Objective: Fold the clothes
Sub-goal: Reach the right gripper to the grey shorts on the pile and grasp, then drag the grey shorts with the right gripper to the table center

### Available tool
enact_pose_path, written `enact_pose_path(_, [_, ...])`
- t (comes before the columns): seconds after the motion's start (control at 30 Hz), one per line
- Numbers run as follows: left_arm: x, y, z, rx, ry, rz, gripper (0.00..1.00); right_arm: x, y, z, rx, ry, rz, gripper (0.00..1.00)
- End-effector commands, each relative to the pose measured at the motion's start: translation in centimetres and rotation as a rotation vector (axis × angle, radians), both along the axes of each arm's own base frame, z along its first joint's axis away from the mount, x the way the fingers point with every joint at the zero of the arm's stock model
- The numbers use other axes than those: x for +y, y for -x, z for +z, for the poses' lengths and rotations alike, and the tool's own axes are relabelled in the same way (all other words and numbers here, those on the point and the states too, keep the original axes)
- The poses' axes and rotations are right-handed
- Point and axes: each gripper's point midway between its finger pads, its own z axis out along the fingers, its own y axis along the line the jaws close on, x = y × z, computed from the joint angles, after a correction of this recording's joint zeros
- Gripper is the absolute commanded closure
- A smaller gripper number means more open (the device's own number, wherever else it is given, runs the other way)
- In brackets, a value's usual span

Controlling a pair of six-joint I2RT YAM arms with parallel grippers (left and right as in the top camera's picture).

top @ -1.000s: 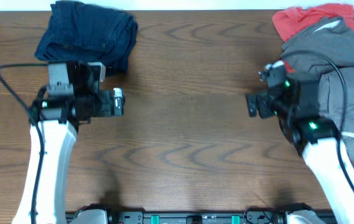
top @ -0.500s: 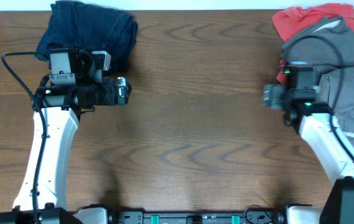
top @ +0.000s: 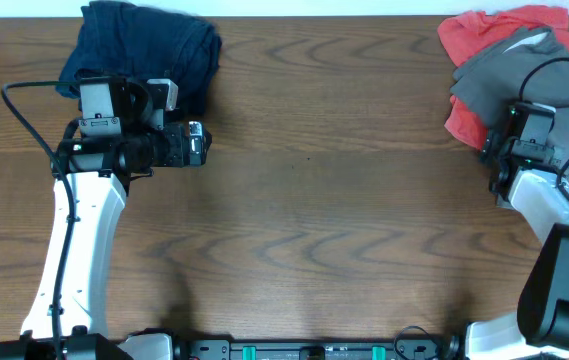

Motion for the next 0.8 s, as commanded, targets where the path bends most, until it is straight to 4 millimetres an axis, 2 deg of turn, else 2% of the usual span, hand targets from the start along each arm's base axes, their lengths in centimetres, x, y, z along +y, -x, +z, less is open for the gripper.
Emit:
enact_pose_path(0.0, [-0.4, -0.5, 0.5, -0.019, 0.010, -0.018, 0.02, -1.1, -0.1, 0.6, -0.015, 0.018, -0.028, 0.25])
enact_pose_path(0.07, [-0.4, -0.6, 0.6, -0.024, 0.010, -0.018, 0.02, -1.2, -0.1, 0.6, -0.015, 0.018, -0.030, 0.40])
enact_pose_path(0.23, [-0.4, -0.6, 0.6, -0.028, 0.010, -0.018, 0.02, -0.4, -0.7, 0.7, -0.031, -0.007, 0.002, 0.91])
enact_pose_path(0.27, [-0.4, -0.6, 0.6, -0.027, 0.010, -0.018, 0.02, 0.0, -0.9, 0.8, -0.037, -0.016, 0.015, 0.96])
enact_pose_path(0.37, [-0.4, -0.6, 0.6, -0.027, 0.010, -0.018, 0.02, 2.0, -1.5, 1.5, -0.059, -0.057, 0.082, 0.99])
enact_pose_path(0.47, [-0.4, -0.6, 0.6, -0.027, 0.010, -0.018, 0.02, 5.4, -2.7, 3.8, -0.126, -0.118, 0.197, 0.99])
enact_pose_path(0.57, [-0.4, -0.7, 0.7, -0.032, 0.010, -0.018, 0.02, 10.7, -3.8, 7.4, -0.226, -0.202, 0.374, 0.99])
enact_pose_path(0.67, [-0.4, -0.8, 0.7, -0.036, 0.009, -0.018, 0.02, 16.6, -3.8, 10.6, -0.303, -0.281, 0.547, 0.99])
enact_pose_path(0.73, [-0.4, -0.8, 0.7, -0.036, 0.009, -0.018, 0.02, 20.3, -3.4, 11.7, -0.334, -0.352, 0.613, 0.99])
enact_pose_path(0.77, [-0.4, -0.8, 0.7, -0.036, 0.009, -0.018, 0.02, 22.8, -3.0, 12.0, -0.338, -0.405, 0.661, 0.99])
